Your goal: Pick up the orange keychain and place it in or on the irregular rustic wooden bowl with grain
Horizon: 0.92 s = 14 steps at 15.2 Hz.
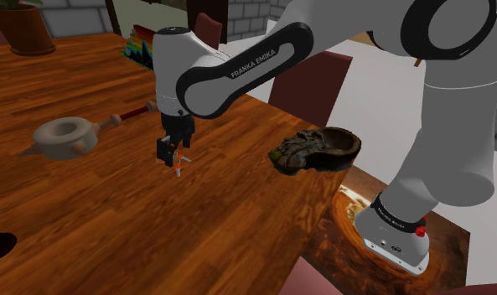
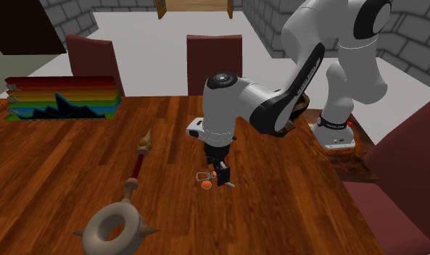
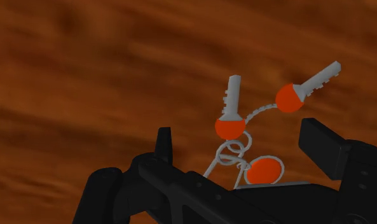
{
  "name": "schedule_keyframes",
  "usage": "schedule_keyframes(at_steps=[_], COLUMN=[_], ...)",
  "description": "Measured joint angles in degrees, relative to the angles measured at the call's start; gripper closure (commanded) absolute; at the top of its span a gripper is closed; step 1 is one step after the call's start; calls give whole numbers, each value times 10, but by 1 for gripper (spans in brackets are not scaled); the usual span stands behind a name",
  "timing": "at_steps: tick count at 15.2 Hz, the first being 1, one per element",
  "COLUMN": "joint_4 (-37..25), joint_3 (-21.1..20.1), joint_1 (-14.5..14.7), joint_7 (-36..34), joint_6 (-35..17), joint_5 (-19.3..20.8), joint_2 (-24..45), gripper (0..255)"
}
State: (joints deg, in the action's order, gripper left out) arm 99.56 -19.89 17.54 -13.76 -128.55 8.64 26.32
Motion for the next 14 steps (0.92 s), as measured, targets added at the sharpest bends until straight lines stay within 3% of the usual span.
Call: schedule_keyframes(at_steps=[1,14], joint_4=[0,-5], joint_3=[0,-2], joint_1=[0,-2], joint_7=[0,2], joint_6=[0,13], joint_5=[0,-3], joint_2=[0,-9], gripper=[255,255])
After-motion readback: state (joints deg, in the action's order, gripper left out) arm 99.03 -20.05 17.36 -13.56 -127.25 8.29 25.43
